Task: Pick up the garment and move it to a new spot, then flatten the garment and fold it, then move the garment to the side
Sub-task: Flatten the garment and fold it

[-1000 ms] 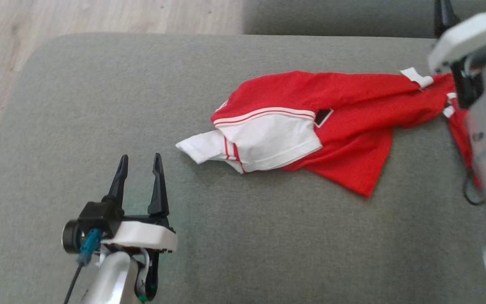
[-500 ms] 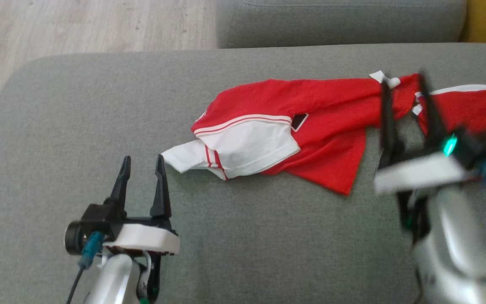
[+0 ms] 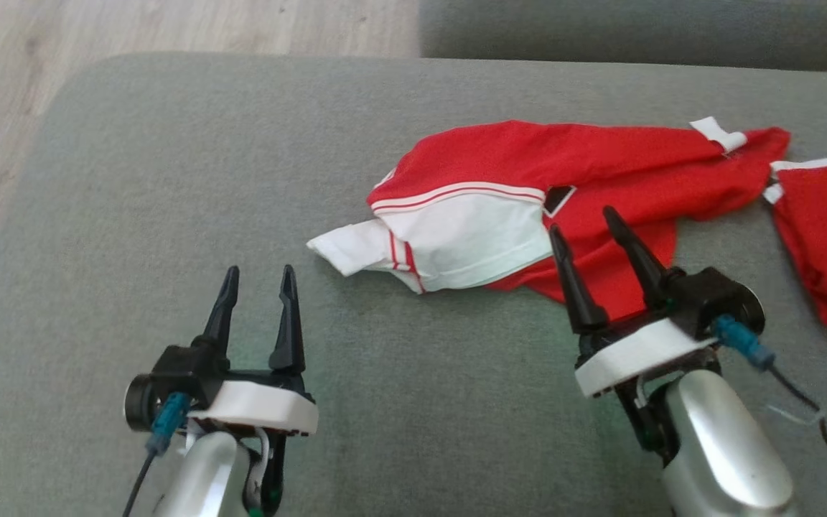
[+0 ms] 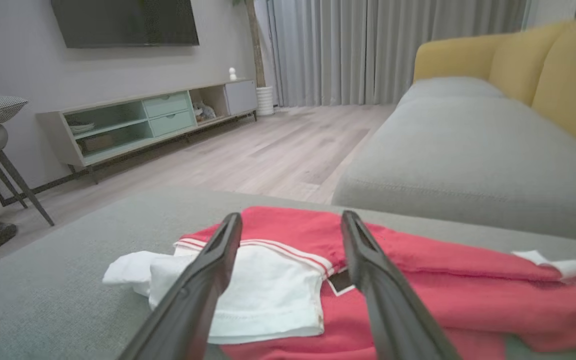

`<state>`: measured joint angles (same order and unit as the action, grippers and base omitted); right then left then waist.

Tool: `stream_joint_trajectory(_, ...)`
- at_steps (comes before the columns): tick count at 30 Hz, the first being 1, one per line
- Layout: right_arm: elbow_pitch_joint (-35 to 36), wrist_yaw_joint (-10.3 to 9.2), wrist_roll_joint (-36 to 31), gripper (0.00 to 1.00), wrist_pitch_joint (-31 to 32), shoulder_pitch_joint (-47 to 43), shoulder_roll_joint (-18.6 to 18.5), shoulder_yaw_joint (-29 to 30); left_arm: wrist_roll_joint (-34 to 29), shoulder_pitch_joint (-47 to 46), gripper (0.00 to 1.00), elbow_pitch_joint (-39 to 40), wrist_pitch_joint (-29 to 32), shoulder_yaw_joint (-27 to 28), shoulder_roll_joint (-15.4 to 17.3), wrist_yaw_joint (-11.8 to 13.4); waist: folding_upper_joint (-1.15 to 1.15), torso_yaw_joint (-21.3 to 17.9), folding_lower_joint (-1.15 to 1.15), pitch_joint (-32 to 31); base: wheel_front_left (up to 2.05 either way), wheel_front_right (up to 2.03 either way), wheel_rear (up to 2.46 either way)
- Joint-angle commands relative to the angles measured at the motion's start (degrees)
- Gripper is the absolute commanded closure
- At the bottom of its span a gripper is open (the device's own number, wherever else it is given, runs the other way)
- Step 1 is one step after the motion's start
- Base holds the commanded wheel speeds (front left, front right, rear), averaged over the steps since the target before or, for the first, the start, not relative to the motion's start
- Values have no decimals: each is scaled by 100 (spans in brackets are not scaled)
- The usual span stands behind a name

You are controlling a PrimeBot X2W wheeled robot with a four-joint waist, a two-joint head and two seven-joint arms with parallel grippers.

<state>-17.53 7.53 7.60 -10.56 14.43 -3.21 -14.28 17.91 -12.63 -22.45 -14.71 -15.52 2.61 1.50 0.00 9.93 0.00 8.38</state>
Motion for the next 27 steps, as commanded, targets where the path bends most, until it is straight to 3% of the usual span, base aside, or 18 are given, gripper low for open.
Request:
stream_joint_trajectory(1, -15, -4, 221, 0, 138, 284, 33, -10, 62, -259, 0, 124, -29, 104, 27, 16, 0, 136, 0, 91, 0, 0, 0)
stream_joint_trajectory(13, -1429, -4, 1237, 0, 728, 1005, 33, 46, 96, -366, 0, 52, -29, 35, 27, 37, 0, 411, 0, 334, 0, 0, 0)
stream_joint_trajectory(24, -2258, -4, 1712, 0, 749, 1395, 33, -460, 95, -452, 0, 56, -29, 12, 27, 48, 0, 418, 0, 473, 0, 0, 0)
stream_joint_trajectory(25, -2275, -4, 1768, 18, 707, 1426, 33, -520, 88, -456, 0, 54, -29, 12, 27, 50, 0, 410, 0, 483, 0, 0, 0)
stream_joint_trajectory(27, -2281, -4, 1849, 100, 592, 1486, 33, -648, 70, -460, 0, 43, -29, 17, 27, 50, 0, 392, 0, 478, 0, 0, 0)
